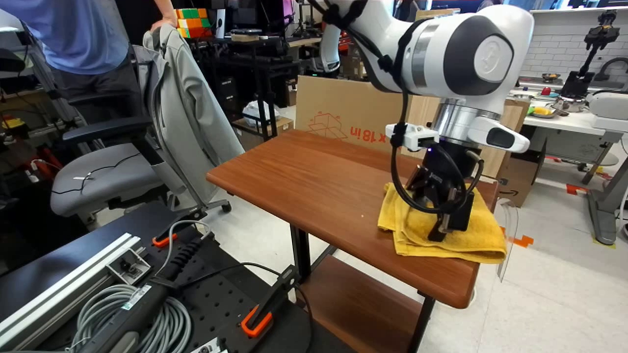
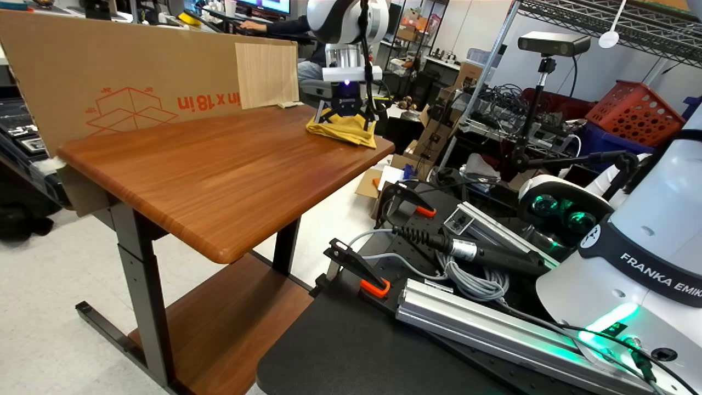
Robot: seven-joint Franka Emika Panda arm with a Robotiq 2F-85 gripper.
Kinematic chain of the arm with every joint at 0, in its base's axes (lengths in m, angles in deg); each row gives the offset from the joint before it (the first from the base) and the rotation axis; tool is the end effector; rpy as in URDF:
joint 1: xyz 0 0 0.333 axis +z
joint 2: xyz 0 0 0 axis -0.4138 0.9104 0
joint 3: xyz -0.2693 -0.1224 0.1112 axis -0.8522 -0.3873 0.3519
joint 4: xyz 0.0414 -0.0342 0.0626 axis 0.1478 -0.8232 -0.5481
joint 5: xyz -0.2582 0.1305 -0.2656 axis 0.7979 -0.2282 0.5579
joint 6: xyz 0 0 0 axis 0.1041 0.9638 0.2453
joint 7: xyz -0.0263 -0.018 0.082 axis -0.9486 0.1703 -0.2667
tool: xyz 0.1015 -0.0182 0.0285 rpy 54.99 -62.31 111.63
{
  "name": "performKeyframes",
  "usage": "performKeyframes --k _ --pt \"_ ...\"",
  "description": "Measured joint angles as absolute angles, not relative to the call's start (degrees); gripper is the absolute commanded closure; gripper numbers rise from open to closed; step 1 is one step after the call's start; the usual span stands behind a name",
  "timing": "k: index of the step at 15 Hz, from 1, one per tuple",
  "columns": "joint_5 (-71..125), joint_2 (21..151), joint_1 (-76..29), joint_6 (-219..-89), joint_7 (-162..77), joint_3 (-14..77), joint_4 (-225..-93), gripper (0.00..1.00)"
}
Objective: Wipe the table with the cloth
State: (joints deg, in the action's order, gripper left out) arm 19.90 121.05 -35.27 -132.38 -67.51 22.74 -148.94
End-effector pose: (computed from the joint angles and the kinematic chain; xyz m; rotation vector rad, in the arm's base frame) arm 0.6331 -0.2507 0.1377 2.6488 -1.3120 -0.4943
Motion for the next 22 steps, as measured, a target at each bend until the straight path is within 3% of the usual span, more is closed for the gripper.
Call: performKeyframes --k 7,12,22 --pt "29.75 110.58 -25.35 -139.61 -62.63 23.17 -168.59 0.0" --pt "30.65 103.81 -19.56 -146.92 -61.77 28.21 -179.57 0.0" --pt "18.05 109.31 -20.25 -144.22 -67.89 31.63 -164.18 0.0"
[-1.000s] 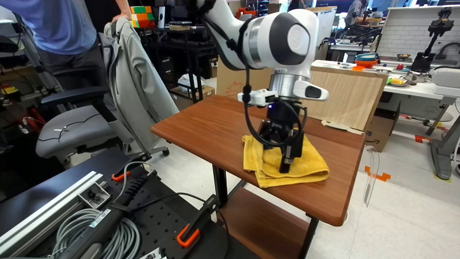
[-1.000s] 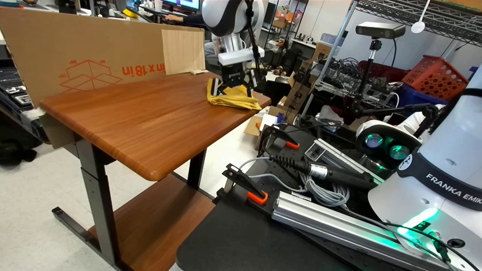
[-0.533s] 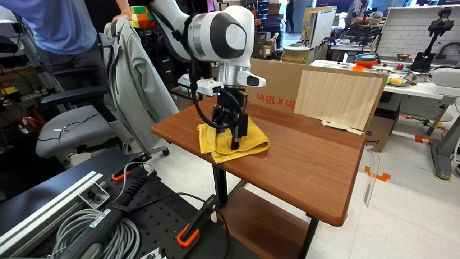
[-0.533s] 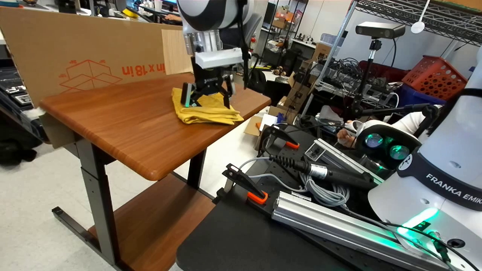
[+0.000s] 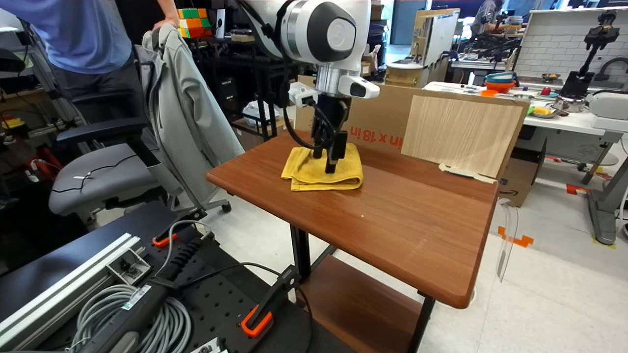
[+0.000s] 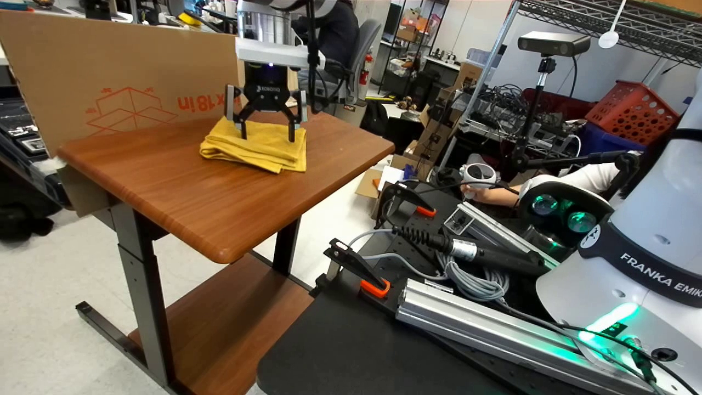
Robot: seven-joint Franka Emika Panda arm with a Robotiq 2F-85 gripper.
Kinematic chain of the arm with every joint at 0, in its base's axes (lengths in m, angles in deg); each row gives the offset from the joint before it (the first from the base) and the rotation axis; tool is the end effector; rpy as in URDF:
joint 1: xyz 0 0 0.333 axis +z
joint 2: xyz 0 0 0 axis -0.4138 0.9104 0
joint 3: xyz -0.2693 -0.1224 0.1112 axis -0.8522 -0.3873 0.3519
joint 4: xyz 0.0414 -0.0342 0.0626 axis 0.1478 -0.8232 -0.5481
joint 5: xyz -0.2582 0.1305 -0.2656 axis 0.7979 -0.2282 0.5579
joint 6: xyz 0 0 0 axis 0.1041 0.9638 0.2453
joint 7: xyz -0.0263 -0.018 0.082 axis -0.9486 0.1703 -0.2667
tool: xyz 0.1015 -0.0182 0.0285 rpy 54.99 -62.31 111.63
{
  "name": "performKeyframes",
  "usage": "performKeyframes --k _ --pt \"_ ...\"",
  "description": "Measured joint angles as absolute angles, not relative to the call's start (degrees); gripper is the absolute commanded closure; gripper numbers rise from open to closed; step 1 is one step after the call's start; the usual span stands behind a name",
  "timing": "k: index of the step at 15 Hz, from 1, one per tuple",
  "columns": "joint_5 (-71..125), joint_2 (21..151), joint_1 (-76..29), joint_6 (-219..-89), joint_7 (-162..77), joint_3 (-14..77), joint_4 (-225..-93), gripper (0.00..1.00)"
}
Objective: Wipe the table with the cloth
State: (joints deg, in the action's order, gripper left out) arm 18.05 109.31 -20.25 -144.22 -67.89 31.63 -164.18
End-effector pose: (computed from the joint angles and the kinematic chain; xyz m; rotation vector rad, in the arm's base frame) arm 0.6502 0.0074 0.1735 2.9702 -0.8868 -0.3314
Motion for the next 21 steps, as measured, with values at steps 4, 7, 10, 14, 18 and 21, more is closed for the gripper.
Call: performKeyframes --k 4,7,10,14,18,21 --pt "17.16 112.49 -20.0 -136.32 -72.4 31.96 -156.38 0.0" --pt "17.16 112.83 -19.14 -134.63 -72.59 33.13 -155.84 0.0" --pt "17.16 113.85 -18.74 -134.64 -71.92 33.72 -157.24 0.0" --pt "17.13 115.21 -19.01 -134.61 -69.13 33.73 -159.19 0.0" --pt "17.13 113.47 -18.95 -134.56 -64.65 35.05 -162.76 0.0" --pt "17.13 110.87 -18.62 -134.75 -61.09 36.88 -168.22 0.0"
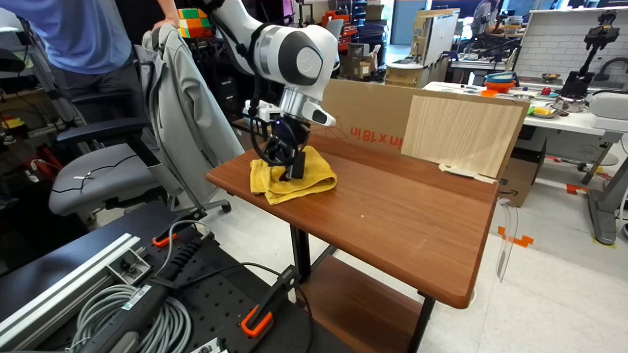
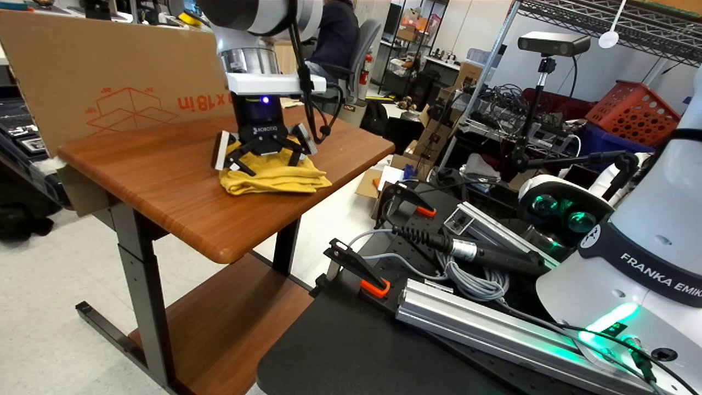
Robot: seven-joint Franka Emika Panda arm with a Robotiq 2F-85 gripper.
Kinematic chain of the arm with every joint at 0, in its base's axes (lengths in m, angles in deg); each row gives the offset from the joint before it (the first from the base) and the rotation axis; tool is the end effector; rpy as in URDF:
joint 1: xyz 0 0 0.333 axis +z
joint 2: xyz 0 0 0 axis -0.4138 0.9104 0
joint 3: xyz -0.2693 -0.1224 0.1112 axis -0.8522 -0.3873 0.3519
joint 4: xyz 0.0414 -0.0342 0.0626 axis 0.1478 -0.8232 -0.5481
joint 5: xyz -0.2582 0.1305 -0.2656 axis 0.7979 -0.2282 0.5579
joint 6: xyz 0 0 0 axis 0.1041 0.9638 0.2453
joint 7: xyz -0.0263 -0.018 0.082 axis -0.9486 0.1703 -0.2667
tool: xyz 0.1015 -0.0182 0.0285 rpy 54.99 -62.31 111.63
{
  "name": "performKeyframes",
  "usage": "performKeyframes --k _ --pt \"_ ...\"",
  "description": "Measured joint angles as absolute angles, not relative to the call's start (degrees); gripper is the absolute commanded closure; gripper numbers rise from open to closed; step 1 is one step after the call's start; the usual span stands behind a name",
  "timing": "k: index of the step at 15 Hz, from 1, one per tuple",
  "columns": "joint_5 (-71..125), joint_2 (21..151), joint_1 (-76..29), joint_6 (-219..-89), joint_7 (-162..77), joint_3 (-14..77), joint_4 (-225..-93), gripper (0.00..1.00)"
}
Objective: Wipe the table with the cloth
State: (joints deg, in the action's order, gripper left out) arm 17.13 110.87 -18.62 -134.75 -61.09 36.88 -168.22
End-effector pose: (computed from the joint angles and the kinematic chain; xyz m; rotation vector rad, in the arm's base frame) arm 0.5923 0.0784 0.1232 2.9799 -0.5494 -0.7567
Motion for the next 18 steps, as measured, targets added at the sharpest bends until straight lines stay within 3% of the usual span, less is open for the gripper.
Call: performKeyframes --k 13,18 --pt "17.25 105.64 -18.69 -147.87 -58.83 34.45 -174.37 0.0" --pt "17.2 97.19 -21.39 -148.41 -55.36 34.23 -177.76 0.0"
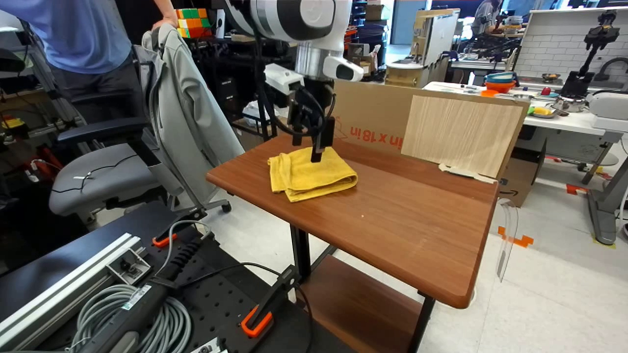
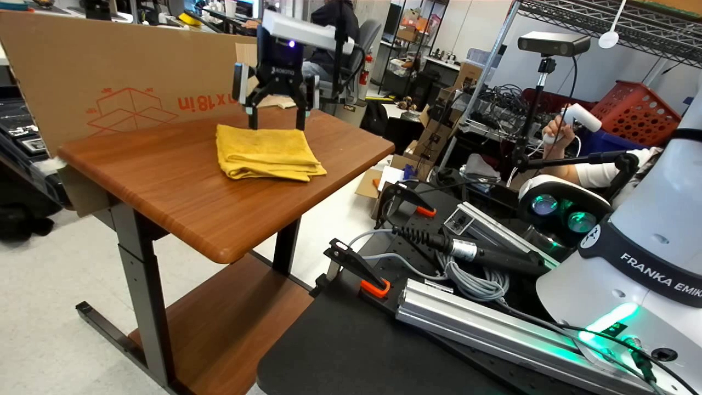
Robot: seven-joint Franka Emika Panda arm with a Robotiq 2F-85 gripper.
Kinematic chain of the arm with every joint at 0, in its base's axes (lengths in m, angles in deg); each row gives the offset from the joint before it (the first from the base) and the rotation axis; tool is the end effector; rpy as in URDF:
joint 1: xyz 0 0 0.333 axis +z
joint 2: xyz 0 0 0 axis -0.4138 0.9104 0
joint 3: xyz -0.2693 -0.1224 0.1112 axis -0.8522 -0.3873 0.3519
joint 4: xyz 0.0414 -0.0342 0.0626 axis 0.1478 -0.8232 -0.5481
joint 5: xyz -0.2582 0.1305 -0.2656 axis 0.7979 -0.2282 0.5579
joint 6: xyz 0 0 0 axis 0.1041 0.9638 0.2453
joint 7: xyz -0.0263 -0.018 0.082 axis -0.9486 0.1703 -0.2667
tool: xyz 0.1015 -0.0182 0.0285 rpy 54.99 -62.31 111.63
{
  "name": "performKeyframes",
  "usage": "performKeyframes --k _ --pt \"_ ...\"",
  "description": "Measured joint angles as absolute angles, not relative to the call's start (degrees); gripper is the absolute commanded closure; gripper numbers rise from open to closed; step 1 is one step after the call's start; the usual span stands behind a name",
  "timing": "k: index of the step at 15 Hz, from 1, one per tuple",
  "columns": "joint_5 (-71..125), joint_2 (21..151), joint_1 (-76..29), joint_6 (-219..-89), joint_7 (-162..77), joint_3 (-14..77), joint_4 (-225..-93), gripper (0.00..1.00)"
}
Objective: Wipe the table with the cloth
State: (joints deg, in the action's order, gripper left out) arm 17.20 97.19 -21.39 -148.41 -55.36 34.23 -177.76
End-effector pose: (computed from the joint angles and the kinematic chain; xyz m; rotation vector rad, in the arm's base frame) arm 0.6039 0.0190 0.2194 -3.0341 0.5524 0.2728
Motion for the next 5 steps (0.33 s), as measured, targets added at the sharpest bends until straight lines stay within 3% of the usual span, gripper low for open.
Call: performKeyframes --k 5 --pt "17.23 86.72 -23.97 -144.64 -51.87 33.77 -184.19 0.0"
